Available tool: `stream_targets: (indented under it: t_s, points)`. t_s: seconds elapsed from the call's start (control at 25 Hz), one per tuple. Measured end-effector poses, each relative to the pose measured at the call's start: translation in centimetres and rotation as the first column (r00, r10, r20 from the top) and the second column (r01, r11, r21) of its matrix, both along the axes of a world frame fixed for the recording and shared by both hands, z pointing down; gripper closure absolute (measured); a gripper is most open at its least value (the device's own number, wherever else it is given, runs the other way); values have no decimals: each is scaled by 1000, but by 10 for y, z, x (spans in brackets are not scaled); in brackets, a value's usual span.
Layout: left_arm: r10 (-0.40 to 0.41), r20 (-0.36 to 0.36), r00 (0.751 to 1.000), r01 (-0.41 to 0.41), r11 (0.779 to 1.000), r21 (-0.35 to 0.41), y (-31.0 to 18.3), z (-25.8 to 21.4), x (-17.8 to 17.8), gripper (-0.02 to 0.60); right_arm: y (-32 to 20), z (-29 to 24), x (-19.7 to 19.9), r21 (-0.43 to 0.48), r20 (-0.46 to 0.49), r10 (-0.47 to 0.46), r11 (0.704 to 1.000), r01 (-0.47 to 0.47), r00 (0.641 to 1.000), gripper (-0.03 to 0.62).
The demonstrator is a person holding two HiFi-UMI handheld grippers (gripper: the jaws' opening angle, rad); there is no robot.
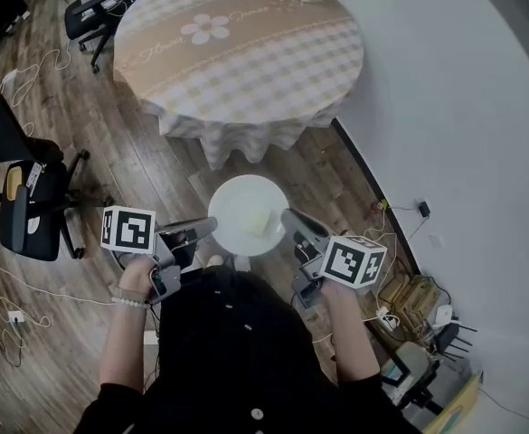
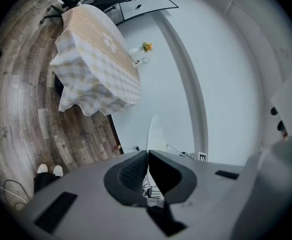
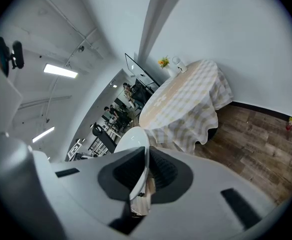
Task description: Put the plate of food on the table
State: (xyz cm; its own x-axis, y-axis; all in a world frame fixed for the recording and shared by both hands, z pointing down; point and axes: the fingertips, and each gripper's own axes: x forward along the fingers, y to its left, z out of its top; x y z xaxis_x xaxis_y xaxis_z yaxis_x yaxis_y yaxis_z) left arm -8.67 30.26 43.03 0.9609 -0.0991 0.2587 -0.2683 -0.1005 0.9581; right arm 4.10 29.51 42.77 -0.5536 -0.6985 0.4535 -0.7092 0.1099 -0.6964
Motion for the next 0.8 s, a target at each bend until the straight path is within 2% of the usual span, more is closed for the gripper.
stream_targets:
  t_s: [0.08,0.2,0.36,0.52,0.64,0.68,0.8]
  points:
    - [-9,-12,1000,8,1000,-24,1,-3,1,574,0,-1,-1,1,5,3,1000,-3,1000,580]
    - [24,21,999,-25,998,49,-4,4,-4,574,-1,0,-2,3,2,9,1000,-9,1000,580]
    - [34,17,999,-35,998,53,-6,4,-5,574,-1,0,-2,3,0,24,1000,-24,1000,580]
    - [27,-8,1000,-26,1000,17,-7,0,-7,574,-3,0,-6,4,-1,36,999,-36,999,580]
    - [1,-42,999,-3,999,-53,-6,-7,-7,574,-5,-1,-10,8,-2,45,999,-45,999,580]
    - [3,-44,999,-5,999,-51,-7,-7,-9,574,-6,-1,-12,10,-2,49,999,-49,999,580]
    - [54,1,999,-54,997,59,-15,2,-19,574,-7,1,-17,15,1,64,998,-64,998,580]
